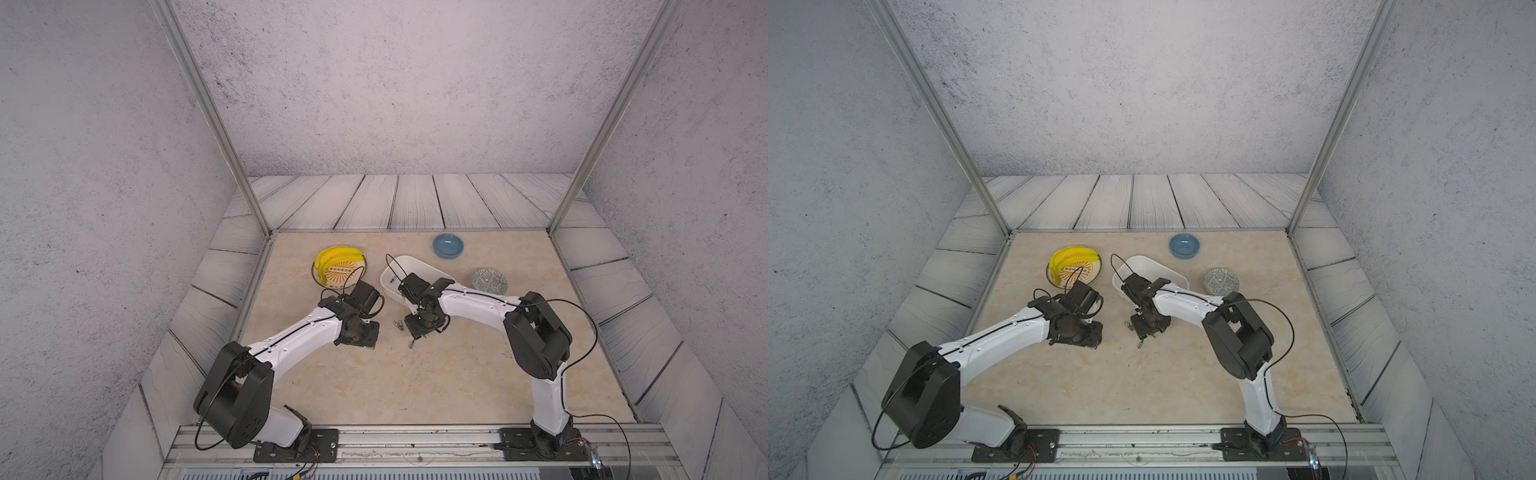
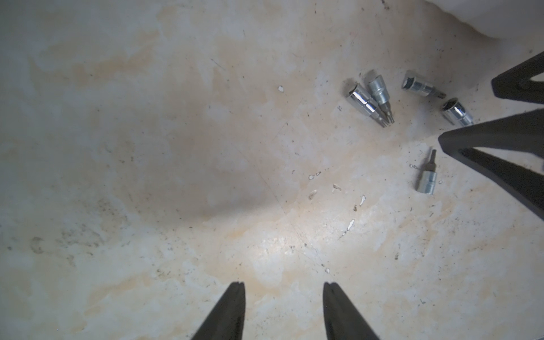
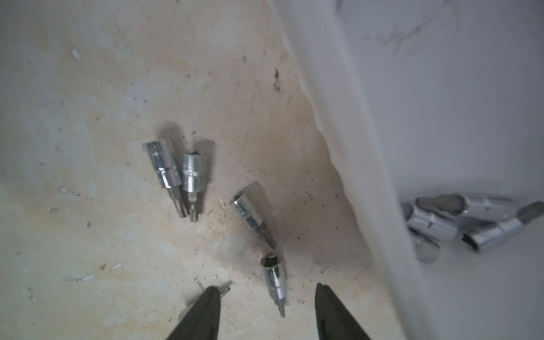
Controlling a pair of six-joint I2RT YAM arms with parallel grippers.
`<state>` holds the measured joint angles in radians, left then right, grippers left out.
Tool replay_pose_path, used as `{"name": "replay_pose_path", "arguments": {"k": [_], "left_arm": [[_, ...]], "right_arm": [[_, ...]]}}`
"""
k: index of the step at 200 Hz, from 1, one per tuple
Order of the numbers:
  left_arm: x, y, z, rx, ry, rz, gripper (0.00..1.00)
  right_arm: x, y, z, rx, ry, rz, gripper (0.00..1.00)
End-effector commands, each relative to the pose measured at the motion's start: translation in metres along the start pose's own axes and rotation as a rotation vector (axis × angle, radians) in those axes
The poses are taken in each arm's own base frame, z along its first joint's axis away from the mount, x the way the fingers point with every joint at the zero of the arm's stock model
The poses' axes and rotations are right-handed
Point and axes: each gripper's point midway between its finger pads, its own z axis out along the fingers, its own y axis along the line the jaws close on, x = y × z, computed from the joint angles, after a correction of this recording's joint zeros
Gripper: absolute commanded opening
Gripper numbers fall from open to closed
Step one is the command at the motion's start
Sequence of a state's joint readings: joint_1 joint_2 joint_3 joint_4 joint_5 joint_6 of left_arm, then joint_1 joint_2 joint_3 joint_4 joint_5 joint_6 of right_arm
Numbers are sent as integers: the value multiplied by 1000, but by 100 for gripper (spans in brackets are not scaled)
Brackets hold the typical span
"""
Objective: Put the bit on the desktop into the storage box
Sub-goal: Pick up the screwdriver bit from the center of the board.
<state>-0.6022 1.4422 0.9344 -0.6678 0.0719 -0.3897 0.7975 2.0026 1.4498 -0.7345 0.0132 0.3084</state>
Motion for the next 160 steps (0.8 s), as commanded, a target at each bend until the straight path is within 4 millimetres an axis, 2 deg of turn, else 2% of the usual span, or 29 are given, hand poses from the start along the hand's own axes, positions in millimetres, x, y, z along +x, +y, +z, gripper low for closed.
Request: {"name": "replay_pose_path", "arguments": {"k": [1,104,160], "left_arm": [[0,1,-3,3,-10,-13,48],[2,-1,0,17,-2,-16,48],[3,-2,2,25,3,-12,48]], "right_arm": [[1,-5,6,28,19,-16,53],[6,-3,24,21,53,-12,38],[8,-5,23,29,63,-16,20]]}}
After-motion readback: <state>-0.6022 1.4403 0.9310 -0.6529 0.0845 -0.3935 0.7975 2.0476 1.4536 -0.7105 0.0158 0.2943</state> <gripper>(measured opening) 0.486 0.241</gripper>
